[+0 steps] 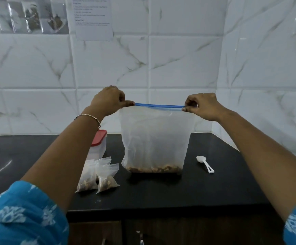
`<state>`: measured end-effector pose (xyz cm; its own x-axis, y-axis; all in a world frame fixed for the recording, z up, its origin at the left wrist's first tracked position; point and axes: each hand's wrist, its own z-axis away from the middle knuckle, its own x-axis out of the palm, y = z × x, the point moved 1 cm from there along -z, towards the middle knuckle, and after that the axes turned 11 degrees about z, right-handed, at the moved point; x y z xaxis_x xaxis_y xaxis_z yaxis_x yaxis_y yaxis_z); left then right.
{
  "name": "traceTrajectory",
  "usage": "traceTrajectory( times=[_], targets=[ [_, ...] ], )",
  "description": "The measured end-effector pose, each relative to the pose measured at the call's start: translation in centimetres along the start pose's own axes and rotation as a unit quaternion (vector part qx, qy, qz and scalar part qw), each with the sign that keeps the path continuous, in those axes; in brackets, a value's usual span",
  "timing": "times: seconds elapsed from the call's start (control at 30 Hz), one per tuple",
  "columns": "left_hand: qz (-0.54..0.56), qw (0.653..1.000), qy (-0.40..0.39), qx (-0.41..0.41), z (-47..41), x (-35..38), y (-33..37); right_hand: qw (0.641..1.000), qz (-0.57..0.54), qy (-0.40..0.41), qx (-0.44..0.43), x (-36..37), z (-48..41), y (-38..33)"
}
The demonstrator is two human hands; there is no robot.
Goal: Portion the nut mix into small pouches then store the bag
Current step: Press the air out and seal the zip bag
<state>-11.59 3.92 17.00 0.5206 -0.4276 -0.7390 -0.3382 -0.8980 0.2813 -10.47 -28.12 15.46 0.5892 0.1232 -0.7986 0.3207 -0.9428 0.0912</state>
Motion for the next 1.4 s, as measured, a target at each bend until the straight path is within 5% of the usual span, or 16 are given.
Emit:
traceTrajectory(
  times=[0.37, 0.6, 0.7, 0.77, 0.87, 1.0, 1.17, 1.4],
  targets=[
    [0.314, 0.940, 0.011, -0.131, -0.1, 1.3, -1.7, 0.993, 0.113, 0.040, -0.006, -0.2, 0.2, 0.0],
    [0.512, 0.839, -0.016, -0.183, 0.0, 2.2, -3.2, 0.996, -0.048, 0.050, 0.064, 0.6, -0.4, 0.6],
    [0.531, 0.825, -0.010, -0.194, -0.1, 2.7, -3.6, 0.992, -0.106, 0.022, 0.070, 0.8, -0.7, 0.9],
    [0.487, 0.849, 0.003, -0.206, -0.4, 3.0, -3.7, 0.988, -0.135, 0.002, 0.069, 0.9, -1.1, 1.1],
    [0.445, 0.868, 0.019, -0.217, -0.8, 3.6, -3.7, 0.957, -0.268, 0.000, 0.114, 1.7, -1.7, 0.9],
    [0.512, 0.822, -0.032, -0.247, -1.1, 4.7, -3.4, 0.877, -0.438, 0.017, 0.197, 3.7, -2.7, 0.4],
    [0.577, 0.785, -0.020, -0.224, -2.0, 6.0, -4.3, 0.849, -0.451, 0.061, 0.269, 7.0, -4.0, 0.6],
    [0.635, 0.758, 0.088, -0.116, -3.0, 7.2, -3.9, 0.805, -0.525, 0.116, 0.250, 6.8, -6.6, -0.8]
  ],
)
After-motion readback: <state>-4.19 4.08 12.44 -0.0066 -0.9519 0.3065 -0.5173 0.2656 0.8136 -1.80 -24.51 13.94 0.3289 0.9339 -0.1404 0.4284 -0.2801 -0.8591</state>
